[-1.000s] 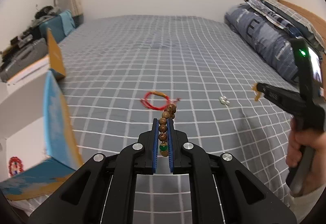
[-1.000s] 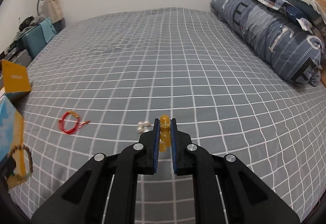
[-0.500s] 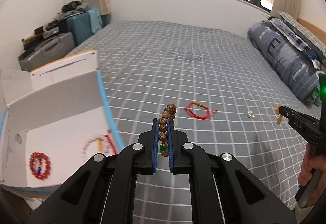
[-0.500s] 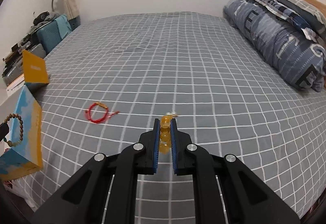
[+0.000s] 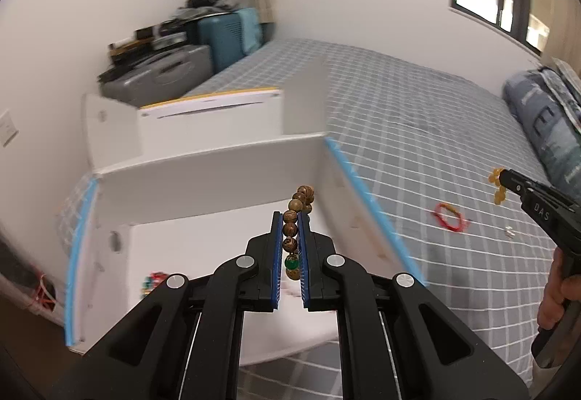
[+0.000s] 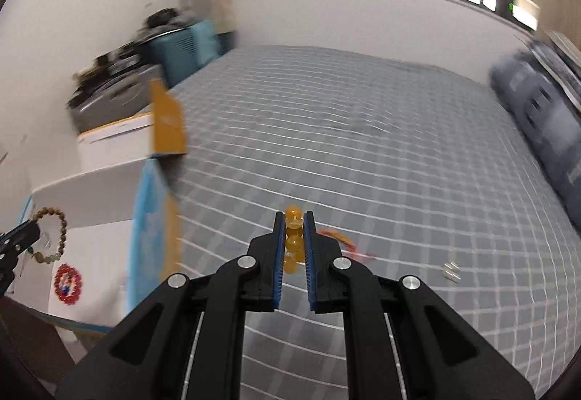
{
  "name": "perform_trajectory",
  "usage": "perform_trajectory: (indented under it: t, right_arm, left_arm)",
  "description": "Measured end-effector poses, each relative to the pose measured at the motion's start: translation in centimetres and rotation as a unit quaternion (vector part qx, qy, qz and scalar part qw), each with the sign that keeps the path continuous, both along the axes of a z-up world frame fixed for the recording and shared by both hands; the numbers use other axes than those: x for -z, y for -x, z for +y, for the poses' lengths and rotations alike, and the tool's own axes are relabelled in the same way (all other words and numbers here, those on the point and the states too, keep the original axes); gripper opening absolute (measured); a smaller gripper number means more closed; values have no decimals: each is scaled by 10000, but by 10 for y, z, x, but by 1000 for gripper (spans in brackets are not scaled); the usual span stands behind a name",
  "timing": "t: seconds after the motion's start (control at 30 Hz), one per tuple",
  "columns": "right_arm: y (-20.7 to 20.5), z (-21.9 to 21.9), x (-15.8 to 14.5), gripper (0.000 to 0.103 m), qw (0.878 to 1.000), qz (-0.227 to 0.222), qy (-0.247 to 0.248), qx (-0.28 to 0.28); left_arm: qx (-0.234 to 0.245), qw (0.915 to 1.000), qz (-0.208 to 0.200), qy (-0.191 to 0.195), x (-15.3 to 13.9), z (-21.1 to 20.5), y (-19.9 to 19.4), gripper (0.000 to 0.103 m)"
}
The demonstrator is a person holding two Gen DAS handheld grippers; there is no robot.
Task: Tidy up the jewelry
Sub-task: 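Lift both bracelets and carry them over the white box, then lower both bracelets into the box and open both tools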
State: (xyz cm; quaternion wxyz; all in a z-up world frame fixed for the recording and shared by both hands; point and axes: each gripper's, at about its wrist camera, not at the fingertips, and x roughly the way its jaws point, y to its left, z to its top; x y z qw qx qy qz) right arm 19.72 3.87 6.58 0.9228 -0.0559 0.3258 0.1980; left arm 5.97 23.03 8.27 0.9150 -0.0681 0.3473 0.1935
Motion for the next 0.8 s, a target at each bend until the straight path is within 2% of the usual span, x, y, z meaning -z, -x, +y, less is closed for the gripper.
perform_trajectory:
  t: [0.23,0.3,0.43,0.67,0.8]
  right_arm:
    - [17,65,-14,9,9985,25,-137,-525]
    - [23,82,-14,9,9974,55,-121,-703]
    - [40,120,-9,9,9931,200,-73,-1155]
    - [54,180,34,9,9798,960,184,-1747]
    - [51,191,60,9,9768,1248,359,-1705]
  left_arm:
    - [-471,9989,33,69,-5,56,21,7]
    - [-544,9983,84,200,-4,68,24,7]
    - [-729,9968,270,191,4,87,27,7]
    - [-835,9941,609,323,26,103,24,8]
    - [-840,9923,815,405,45,105,20,8]
